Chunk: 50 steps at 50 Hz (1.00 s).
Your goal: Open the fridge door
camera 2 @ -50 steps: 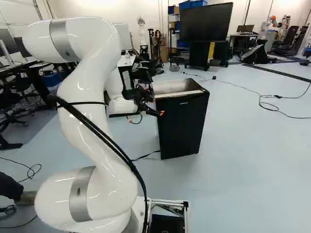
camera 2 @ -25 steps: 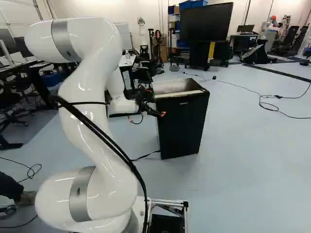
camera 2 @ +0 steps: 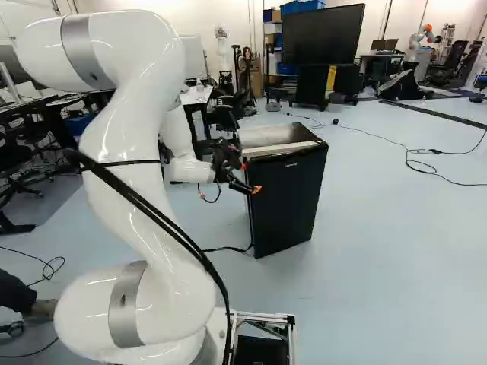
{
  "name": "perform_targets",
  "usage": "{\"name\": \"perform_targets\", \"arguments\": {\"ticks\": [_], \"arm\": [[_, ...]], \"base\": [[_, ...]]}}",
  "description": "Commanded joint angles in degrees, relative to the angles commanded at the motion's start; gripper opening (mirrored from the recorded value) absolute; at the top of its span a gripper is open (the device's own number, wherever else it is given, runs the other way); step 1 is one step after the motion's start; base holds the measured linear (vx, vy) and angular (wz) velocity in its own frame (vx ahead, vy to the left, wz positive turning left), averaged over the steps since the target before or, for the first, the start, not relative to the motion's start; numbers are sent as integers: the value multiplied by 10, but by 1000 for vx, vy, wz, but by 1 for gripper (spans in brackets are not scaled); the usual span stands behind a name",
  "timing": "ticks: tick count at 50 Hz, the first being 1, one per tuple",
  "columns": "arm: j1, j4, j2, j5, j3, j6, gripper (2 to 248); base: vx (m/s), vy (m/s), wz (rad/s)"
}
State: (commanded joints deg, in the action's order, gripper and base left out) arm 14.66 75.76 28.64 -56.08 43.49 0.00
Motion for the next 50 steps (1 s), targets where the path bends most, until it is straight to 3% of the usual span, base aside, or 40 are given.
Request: {"name": "perform_targets", "arguments": {"ticks": [21,35,50], "arm": [[12,118,-40,33,-64,0,247],[14,129,-45,33,-71,0,247],[6,129,-45,-4,-71,0,247]], "base": [[0,0,0],[0,0,0],[0,0,0]]}}
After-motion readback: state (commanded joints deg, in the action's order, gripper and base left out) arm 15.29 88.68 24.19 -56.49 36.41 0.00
